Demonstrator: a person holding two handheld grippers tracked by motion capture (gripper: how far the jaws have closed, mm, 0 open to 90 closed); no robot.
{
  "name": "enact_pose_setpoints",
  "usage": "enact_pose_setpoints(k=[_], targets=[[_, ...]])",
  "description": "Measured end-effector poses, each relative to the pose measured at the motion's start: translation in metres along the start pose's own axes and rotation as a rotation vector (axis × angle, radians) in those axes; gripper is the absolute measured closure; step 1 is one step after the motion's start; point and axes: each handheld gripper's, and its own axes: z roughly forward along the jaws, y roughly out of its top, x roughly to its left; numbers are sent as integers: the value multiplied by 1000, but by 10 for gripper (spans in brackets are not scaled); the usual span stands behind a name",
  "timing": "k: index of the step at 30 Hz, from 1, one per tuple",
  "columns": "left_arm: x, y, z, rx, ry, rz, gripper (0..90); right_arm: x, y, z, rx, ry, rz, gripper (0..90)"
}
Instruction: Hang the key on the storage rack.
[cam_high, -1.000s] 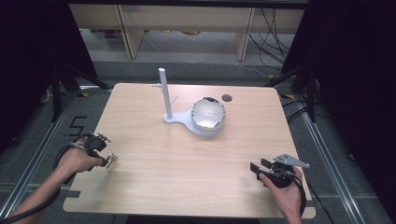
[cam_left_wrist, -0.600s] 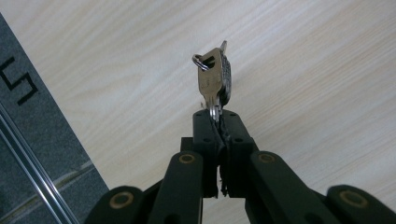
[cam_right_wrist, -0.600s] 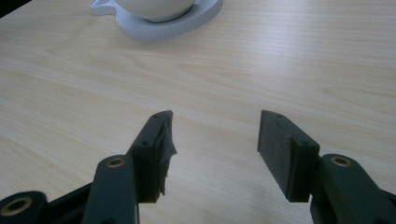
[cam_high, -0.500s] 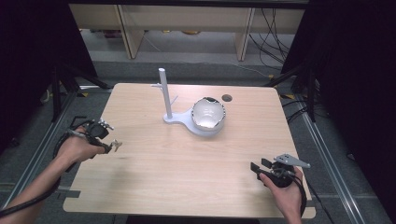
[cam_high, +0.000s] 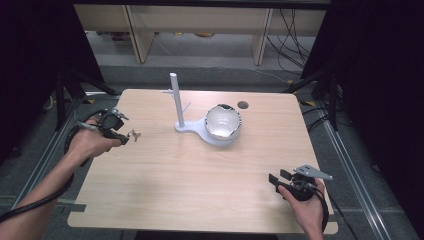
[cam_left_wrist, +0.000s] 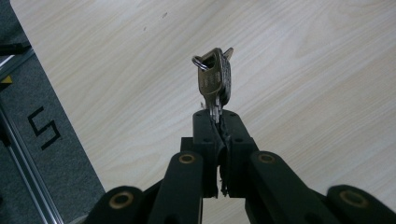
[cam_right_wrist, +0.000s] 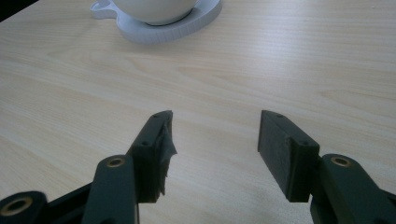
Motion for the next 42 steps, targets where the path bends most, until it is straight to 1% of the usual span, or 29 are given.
enact_pose_setpoints(k=[1,2,5,7,9,11,12,13,14,16,17,18,19,20,21,24,25,26,27,28,29,30,31,32,36,37,38,39,42], targets=[[0,3,0,3,-1,-1,857,0,0,0,-1,0,1,458],[1,4,0,3,1,1,857,0,0,2,-8,-18,-2,458],[2,7,0,-13,11,-6,857,-1,0,2,-8,-17,-2,458],[2,9,1,-24,22,-11,857,-1,0,1,-10,-5,-4,458],[2,10,0,-21,34,-18,857,-1,0,-1,-6,-12,-1,458],[2,11,1,-35,40,-26,857,-1,0,-1,-8,4,5,459],[2,12,1,-35,40,-15,857,-1,0,0,-8,-13,-1,458],[2,13,1,-43,42,-23,857,3,0,-1,-3,-10,41,458],[2,14,1,-50,43,-26,858,1,0,-1,-9,-17,24,458],[2,16,1,-57,52,-26,857,2,1,-3,-1,-1,44,458],[2,17,2,-65,57,-36,857,-1,1,-2,-8,-4,11,458],[3,19,2,-67,58,-32,857,-1,1,0,-6,-16,2,458],[2,20,2,-68,61,-38,857,-1,1,-1,11,-18,7,458],[2,21,2,-77,61,-42,857,3,0,-2,13,-19,47,458],[2,23,2,-72,64,-37,857,2,0,-1,-8,-11,31,458],[3,26,3,-78,73,-36,857,2,1,-5,11,-4,48,458],[2,28,3,-82,80,-39,857,2,1,-4,12,-14,46,458],[3,29,4,-96,71,-37,857,2,1,-5,15,-15,42,458],[2,30,4,-97,86,-49,857,-2,1,-5,0,-18,-3,458],[3,31,4,-97,80,-32,857,-2,1,-3,-19,-22,-6,458],[2,32,3,-100,90,-48,857,-2,1,-3,-10,-20,9,458],[3,33,4,-107,84,-37,857,-2,1,-5,6,-23,0,458],[2,34,3,-102,95,-46,857,-2,2,-5,-2,-27,-4,458],[3,35,5,-115,87,-38,857,-2,1,-5,-3,-25,-2,458],[2,39,3,-121,109,-43,857,-2,1,-4,6,-21,2,458],[2,40,4,-124,111,-46,857,0,1,-4,0,-19,29,458],[2,40,4,-123,110,-43,857,-2,1,-4,-1,-21,4,458],[3,42,6,-138,106,-20,857,-2,1,-5,8,-22,2,458],[3,45,6,-148,114,-22,857,-3,2,-5,0,-25,-4,458]])
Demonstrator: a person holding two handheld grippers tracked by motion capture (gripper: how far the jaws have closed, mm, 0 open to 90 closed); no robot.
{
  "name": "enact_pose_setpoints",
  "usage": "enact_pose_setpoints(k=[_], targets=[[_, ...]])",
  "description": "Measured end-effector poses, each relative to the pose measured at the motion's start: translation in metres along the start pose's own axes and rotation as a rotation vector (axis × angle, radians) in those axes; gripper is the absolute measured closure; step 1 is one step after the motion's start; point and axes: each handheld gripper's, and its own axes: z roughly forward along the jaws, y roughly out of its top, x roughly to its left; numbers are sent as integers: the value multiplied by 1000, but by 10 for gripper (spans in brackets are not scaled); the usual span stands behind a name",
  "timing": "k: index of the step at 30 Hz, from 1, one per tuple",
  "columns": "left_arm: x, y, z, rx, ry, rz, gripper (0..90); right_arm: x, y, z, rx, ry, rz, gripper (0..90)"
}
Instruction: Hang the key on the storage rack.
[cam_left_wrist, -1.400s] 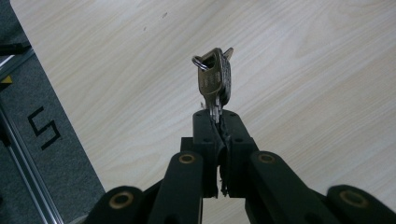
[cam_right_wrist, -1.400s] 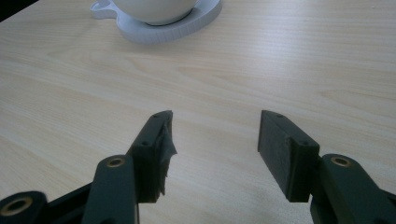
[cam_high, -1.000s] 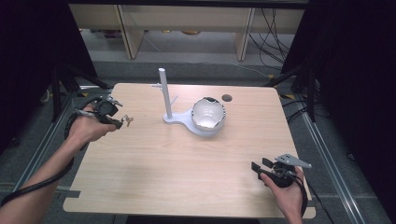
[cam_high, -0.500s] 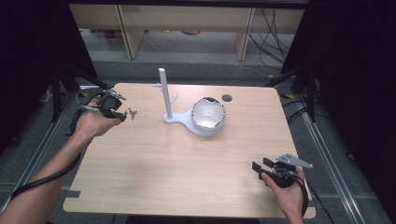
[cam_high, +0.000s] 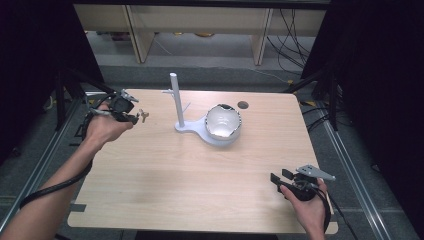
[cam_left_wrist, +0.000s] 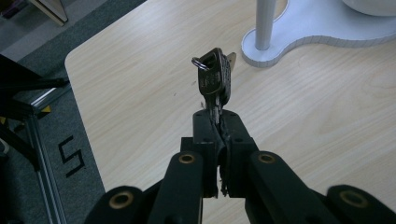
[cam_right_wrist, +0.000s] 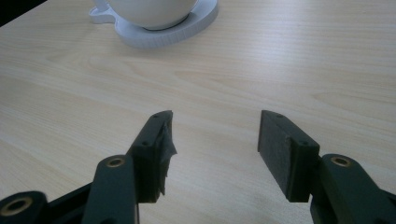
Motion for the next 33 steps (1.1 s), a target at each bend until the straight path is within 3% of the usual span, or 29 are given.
enact_pose_setpoints(k=[1,3,4,5,7,8,10,13,14,15,22,25,26,33], targets=[[0,1,0,6,0,8,857,3,-1,0,2,7,46,458],[0,3,0,-5,0,3,857,0,0,0,-4,3,1,458],[0,4,0,-6,9,7,857,3,-1,0,4,6,44,458],[0,5,0,-19,11,0,857,0,0,1,-8,4,2,458],[0,7,-1,-25,14,0,857,0,0,0,4,2,3,458],[-1,7,-1,-30,17,0,857,3,-1,0,8,6,43,458],[-1,9,0,-47,23,-1,857,0,0,0,-3,3,4,458],[-2,10,0,-74,35,-8,857,0,0,-1,2,0,1,458],[-2,10,0,-78,40,-6,857,3,-1,0,3,3,42,458],[-2,10,1,-86,43,-9,857,-1,0,0,1,10,7,458],[-5,14,3,-122,64,-16,857,0,-1,1,-15,18,7,458],[-6,16,4,-140,75,-16,858,0,-1,1,-15,15,11,458],[-7,17,4,-142,80,-12,857,3,-1,1,-6,21,53,458],[-12,24,5,-155,106,-26,858,2,-1,0,-4,17,54,458]])
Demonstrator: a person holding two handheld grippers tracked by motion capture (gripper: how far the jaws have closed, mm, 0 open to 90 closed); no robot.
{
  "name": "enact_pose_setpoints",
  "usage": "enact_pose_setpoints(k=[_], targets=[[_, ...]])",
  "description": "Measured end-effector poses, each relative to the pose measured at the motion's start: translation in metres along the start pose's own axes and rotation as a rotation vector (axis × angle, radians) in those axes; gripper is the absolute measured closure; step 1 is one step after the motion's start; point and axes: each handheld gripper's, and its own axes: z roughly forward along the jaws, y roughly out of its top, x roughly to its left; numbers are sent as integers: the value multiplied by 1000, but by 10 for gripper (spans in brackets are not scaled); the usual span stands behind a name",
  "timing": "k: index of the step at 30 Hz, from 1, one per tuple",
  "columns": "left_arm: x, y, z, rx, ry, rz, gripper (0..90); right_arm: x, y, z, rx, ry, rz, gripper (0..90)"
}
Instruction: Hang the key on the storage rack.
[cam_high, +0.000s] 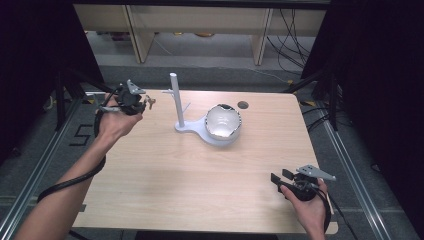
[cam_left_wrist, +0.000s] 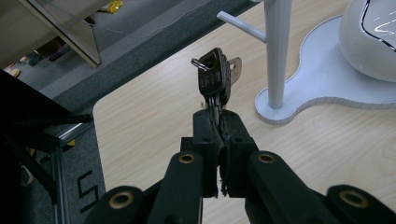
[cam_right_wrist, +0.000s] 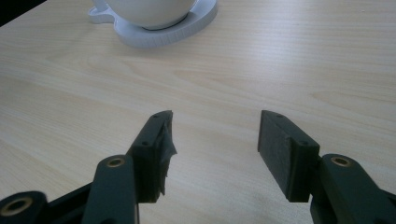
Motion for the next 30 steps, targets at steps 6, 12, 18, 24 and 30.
enact_pose_setpoints(k=[6,12,18,24,30], targets=[[-4,5,3,-7,2,9,857,-1,0,0,-9,-3,-14,458],[-7,12,5,-8,2,23,857,-1,0,0,-4,4,-11,458],[-12,17,8,-23,10,26,857,-1,0,-1,1,-3,-6,458],[-14,21,10,-24,16,30,857,-4,0,0,-7,-14,-38,458],[-13,23,10,-21,18,38,856,-5,1,-2,8,-12,-43,458]])
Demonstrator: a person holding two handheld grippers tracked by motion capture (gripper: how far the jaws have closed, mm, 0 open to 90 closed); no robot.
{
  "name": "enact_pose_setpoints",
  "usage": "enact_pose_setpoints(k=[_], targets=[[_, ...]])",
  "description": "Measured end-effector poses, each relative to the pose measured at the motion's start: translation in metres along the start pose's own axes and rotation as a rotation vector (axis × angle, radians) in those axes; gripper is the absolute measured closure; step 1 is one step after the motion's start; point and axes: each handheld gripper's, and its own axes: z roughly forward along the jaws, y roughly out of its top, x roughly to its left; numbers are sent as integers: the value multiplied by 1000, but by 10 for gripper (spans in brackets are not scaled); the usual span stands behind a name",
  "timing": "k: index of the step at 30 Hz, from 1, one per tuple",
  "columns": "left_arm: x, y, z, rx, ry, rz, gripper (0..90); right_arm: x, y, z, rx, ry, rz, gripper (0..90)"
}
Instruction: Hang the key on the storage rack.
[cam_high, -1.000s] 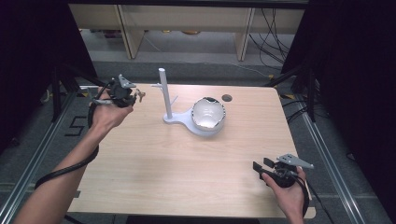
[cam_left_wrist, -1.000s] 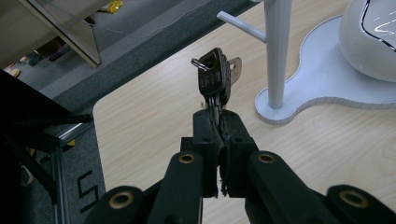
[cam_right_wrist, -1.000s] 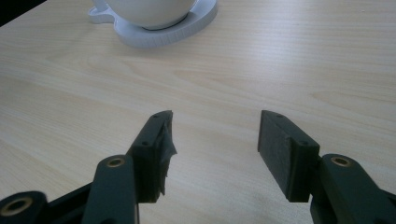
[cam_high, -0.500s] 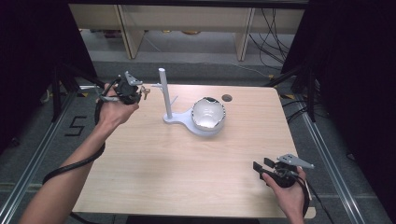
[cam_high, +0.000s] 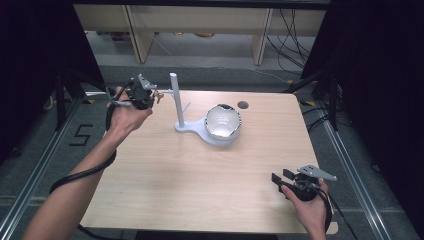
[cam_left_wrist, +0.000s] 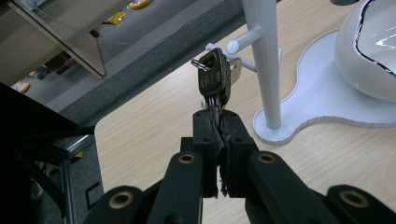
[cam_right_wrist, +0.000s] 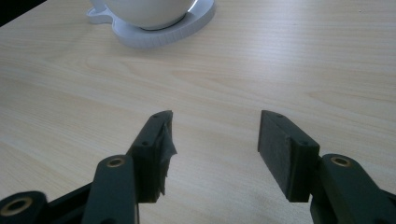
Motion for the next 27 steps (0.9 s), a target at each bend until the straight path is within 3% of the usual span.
enact_pose_setpoints(k=[15,27], targets=[[-3,5,2,-7,-4,9,856,0,0,0,9,10,-4,458],[-5,9,3,-1,-6,39,856,0,-1,4,-5,7,5,458]])
